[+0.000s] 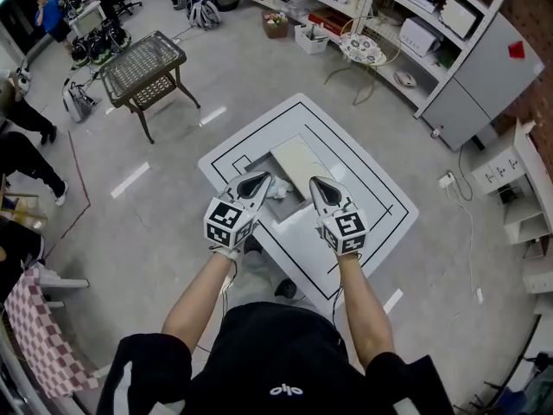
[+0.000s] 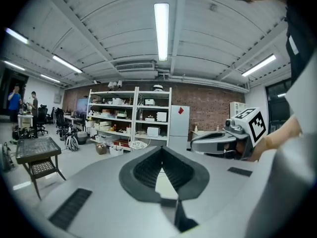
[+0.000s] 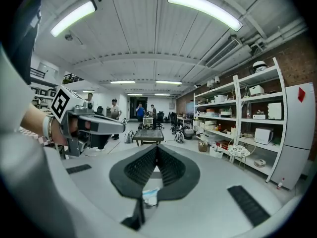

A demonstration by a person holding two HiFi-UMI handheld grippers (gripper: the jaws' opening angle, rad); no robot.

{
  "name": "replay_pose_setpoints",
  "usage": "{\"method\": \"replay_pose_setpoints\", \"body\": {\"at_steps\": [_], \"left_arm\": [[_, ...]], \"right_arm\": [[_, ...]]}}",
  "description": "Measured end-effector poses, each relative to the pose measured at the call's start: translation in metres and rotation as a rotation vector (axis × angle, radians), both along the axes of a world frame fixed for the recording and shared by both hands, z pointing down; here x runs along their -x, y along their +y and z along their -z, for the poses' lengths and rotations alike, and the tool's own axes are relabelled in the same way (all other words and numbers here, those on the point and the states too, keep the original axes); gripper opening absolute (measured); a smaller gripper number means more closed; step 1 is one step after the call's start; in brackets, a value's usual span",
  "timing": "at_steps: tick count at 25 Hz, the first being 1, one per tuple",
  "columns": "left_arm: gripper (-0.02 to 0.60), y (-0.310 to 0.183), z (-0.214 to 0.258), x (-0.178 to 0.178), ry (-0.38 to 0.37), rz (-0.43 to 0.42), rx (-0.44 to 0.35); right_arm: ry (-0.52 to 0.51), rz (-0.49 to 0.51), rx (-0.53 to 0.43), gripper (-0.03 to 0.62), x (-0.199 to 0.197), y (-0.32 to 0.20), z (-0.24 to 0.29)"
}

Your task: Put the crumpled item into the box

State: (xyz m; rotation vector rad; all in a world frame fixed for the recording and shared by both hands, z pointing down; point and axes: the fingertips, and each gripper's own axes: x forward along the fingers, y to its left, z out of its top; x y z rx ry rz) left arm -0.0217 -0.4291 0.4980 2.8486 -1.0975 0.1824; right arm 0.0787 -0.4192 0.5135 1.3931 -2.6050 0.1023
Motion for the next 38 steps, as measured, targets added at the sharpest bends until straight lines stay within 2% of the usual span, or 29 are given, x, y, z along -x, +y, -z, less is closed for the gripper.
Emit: {"method": "replay_pose_setpoints", "body": {"at_steps": [16,38], "left_arm": [[0.007,0.040,0.011,0.037,0.001,0.101,-0.041],[0.008,0.031,0.003,0.027,-0.012,0.091,-0.037]], "right_arm": [[-0.011,0.014,-0.005,0.008,-0.012,0.036,-0.003],[-0.009,0.013,0.016,0.008,-0.017,0.028,-0.014]]}}
